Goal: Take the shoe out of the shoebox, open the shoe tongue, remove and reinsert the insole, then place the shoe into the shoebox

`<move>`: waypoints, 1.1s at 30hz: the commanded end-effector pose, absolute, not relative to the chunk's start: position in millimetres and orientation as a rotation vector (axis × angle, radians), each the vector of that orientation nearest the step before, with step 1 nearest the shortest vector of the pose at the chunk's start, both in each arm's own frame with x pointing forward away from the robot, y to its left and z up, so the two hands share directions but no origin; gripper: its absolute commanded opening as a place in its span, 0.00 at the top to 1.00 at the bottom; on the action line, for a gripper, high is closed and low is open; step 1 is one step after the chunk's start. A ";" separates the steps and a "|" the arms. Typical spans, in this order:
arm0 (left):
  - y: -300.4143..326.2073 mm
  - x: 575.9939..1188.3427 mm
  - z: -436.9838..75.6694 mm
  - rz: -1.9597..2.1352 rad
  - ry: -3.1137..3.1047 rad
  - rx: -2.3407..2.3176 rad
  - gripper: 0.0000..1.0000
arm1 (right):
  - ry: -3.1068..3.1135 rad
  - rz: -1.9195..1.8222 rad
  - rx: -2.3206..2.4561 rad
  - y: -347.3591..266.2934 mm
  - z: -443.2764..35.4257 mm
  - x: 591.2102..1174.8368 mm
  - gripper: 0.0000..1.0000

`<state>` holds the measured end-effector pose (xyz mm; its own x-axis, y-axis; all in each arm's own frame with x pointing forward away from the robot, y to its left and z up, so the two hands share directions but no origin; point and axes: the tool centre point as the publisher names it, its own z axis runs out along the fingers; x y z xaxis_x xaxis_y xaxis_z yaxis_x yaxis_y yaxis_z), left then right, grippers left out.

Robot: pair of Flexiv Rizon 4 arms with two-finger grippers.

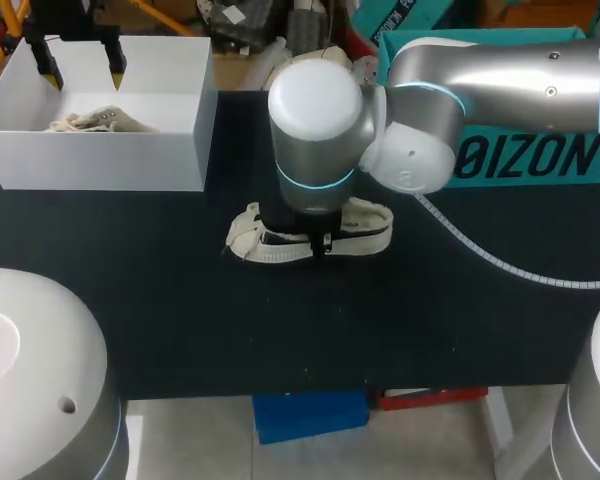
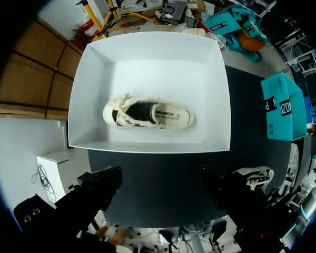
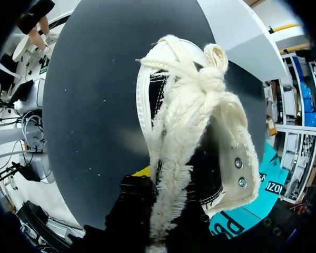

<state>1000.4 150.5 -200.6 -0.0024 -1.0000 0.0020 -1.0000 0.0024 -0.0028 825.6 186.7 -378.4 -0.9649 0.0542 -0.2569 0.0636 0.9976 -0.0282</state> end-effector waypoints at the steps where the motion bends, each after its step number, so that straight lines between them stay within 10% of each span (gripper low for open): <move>1: 150.5 1000.3 -200.7 -0.004 2.223 -2.219 0.00 | 2.891 -0.053 0.072 195.7 -391.8 827.8 1.00; 13: 150.5 1000.3 -200.7 -0.004 2.223 -2.219 0.00 | 2.932 -0.053 0.062 187.5 -417.1 826.8 1.00; 14: 150.5 1000.3 -200.7 -0.004 2.223 -2.219 0.00 | 2.934 -0.052 0.063 186.6 -416.7 826.3 0.73; 15: 150.5 1000.3 -200.7 -0.004 2.223 -2.219 0.00 | 2.943 -0.039 0.068 184.3 -414.1 826.2 0.00; 33: 150.5 1000.3 -200.7 -0.004 2.223 -2.219 0.00 | 2.951 0.150 0.163 147.3 -289.2 819.9 0.00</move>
